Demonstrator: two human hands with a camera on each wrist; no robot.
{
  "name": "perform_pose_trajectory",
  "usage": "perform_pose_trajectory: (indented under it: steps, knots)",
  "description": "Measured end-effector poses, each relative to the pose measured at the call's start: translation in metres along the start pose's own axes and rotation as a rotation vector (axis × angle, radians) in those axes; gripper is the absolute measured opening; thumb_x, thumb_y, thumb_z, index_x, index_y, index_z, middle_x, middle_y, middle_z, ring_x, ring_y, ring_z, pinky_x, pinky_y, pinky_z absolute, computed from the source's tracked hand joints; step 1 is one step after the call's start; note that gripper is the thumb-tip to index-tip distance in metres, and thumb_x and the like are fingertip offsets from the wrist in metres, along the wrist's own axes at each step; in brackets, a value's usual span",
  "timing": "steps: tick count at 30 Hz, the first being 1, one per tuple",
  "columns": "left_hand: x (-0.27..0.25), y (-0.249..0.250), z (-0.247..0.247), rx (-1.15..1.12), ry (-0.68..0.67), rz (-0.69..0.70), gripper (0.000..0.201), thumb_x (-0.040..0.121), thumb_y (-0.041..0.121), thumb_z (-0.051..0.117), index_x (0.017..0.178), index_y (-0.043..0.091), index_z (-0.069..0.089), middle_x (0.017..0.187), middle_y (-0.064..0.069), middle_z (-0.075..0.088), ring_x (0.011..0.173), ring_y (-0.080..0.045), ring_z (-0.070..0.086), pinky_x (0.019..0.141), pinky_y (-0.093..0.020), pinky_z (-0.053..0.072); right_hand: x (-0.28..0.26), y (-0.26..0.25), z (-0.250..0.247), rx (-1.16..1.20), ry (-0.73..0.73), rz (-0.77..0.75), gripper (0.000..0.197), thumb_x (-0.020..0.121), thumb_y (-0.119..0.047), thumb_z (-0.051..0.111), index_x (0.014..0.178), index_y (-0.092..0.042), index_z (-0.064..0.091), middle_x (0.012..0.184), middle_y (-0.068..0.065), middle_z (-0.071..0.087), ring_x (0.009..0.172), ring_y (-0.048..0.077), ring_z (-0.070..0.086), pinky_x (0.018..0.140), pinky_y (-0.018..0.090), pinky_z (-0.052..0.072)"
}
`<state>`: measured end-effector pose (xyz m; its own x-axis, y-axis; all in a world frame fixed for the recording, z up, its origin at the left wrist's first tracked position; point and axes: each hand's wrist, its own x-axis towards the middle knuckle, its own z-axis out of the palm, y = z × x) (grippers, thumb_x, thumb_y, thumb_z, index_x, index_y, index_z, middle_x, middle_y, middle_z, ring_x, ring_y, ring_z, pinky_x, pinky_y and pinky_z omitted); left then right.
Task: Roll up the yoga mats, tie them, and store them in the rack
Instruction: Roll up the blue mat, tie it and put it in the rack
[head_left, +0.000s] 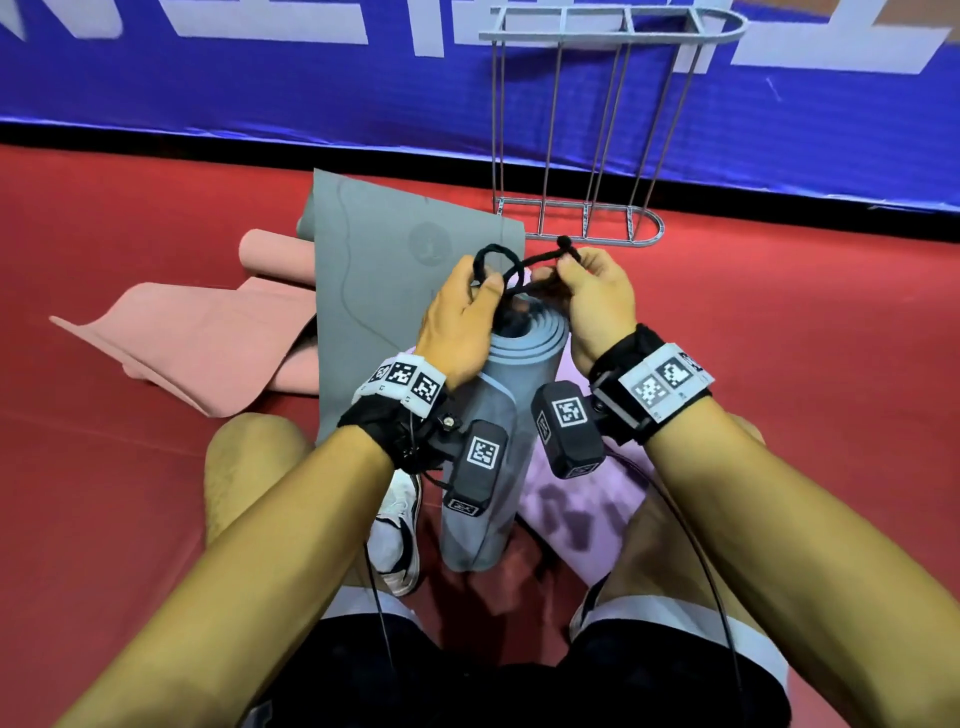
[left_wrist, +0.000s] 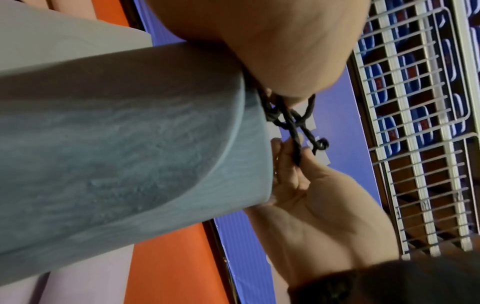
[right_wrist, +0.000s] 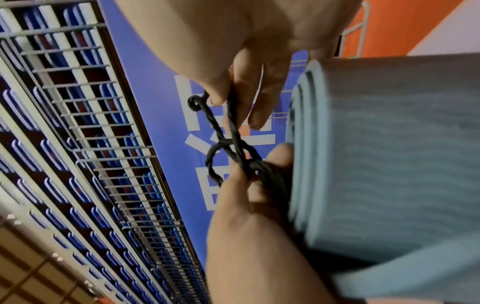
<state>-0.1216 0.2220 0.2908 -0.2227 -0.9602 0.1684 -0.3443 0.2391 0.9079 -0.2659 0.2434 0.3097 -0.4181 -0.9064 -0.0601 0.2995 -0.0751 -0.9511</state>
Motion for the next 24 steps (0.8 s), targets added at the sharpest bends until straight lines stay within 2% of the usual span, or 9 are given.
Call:
perform_pose_trajectory:
  steps: [2, 6, 9, 13, 16, 18, 20, 22, 24]
  knots:
    - [0.000, 0.000, -0.001, -0.027, -0.004, 0.018, 0.011, 0.094, 0.034, 0.056, 0.092, 0.027, 0.048, 0.075, 0.002, 0.062, 0.068, -0.019, 0.056, 0.075, -0.038, 0.052, -0.002, 0.000, 0.003, -0.029, 0.005, 0.021, 0.019, 0.104, -0.003, 0.045, 0.086, -0.010, 0.046, 0.050, -0.003, 0.058, 0.046, 0.009, 0.056, 0.054, 0.023, 0.050]
    - [0.001, 0.000, -0.002, -0.177, -0.037, 0.016, 0.028, 0.084, 0.011, 0.055, 0.104, 0.031, 0.059, 0.090, 0.007, 0.070, 0.089, -0.016, 0.071, 0.090, -0.034, 0.056, -0.001, 0.002, 0.011, -0.287, -0.070, 0.024, 0.030, 0.102, -0.025, 0.055, 0.076, -0.013, 0.047, 0.049, 0.003, 0.047, 0.043, 0.015, 0.055, 0.051, 0.027, 0.043]
    - [0.000, 0.011, -0.006, -0.347, -0.061, -0.056, 0.033, 0.081, -0.008, 0.048, 0.102, 0.012, 0.065, 0.067, 0.011, 0.064, 0.065, -0.003, 0.061, 0.074, -0.019, 0.051, 0.002, 0.002, 0.015, -0.392, -0.068, 0.015, 0.032, 0.091, -0.033, 0.061, 0.068, -0.016, 0.047, 0.060, 0.009, 0.047, 0.046, 0.020, 0.058, 0.055, 0.031, 0.040]
    - [-0.003, 0.022, -0.021, -0.667, -0.147, -0.148, 0.044, 0.059, 0.003, 0.043, 0.095, 0.000, 0.067, 0.055, 0.004, 0.046, 0.055, -0.012, 0.043, 0.061, -0.023, 0.040, 0.003, 0.005, 0.013, -0.494, -0.022, 0.003, 0.037, 0.093, -0.017, 0.064, 0.062, -0.018, 0.043, 0.055, 0.004, 0.041, 0.038, 0.012, 0.053, 0.047, 0.022, 0.038]
    - [0.000, 0.022, -0.032, -0.963, -0.036, -0.272, 0.034, 0.077, 0.005, 0.042, 0.100, -0.006, 0.065, 0.050, 0.003, 0.035, 0.048, -0.010, 0.038, 0.058, -0.021, 0.036, 0.003, 0.005, 0.013, -0.461, 0.023, 0.009, 0.021, 0.092, -0.016, 0.064, 0.073, -0.009, 0.063, 0.057, 0.004, 0.053, 0.040, 0.013, 0.052, 0.050, 0.027, 0.044]
    - [0.000, 0.015, -0.031, -0.916, 0.092, -0.300, 0.027, 0.091, -0.004, 0.038, 0.099, -0.001, 0.064, 0.046, 0.006, 0.032, 0.047, -0.008, 0.035, 0.056, -0.018, 0.034, 0.004, 0.007, 0.015, -0.423, 0.079, 0.003, 0.014, 0.090, -0.016, 0.063, 0.084, -0.009, 0.073, 0.066, 0.003, 0.062, 0.046, 0.015, 0.055, 0.055, 0.033, 0.048]
    - [-0.002, 0.006, -0.026, -0.851, 0.205, -0.293, 0.025, 0.096, -0.006, 0.041, 0.097, 0.003, 0.064, 0.046, 0.006, 0.037, 0.048, -0.008, 0.041, 0.056, -0.016, 0.040, 0.001, 0.011, 0.019, -0.503, 0.108, -0.043, 0.013, 0.089, -0.019, 0.067, 0.082, -0.013, 0.075, 0.073, -0.001, 0.068, 0.061, 0.019, 0.062, 0.064, 0.037, 0.054]
    - [-0.007, 0.006, -0.023, -0.800, 0.254, -0.262, 0.010, 0.094, 0.011, 0.056, 0.091, 0.006, 0.065, 0.055, 0.002, 0.047, 0.055, -0.012, 0.051, 0.059, -0.021, 0.047, -0.006, 0.013, 0.025, -0.597, 0.080, -0.090, 0.020, 0.084, -0.030, 0.071, 0.076, -0.012, 0.070, 0.068, -0.005, 0.065, 0.068, 0.021, 0.061, 0.068, 0.034, 0.052]
    - [-0.009, 0.007, -0.022, -0.622, 0.200, -0.209, 0.035, 0.077, 0.046, 0.070, 0.083, 0.012, 0.066, 0.063, 0.003, 0.056, 0.063, -0.014, 0.057, 0.066, -0.029, 0.052, -0.012, 0.012, 0.030, -0.617, 0.055, -0.106, 0.035, 0.079, -0.040, 0.073, 0.077, -0.006, 0.065, 0.064, -0.003, 0.057, 0.063, 0.018, 0.050, 0.061, 0.031, 0.044]
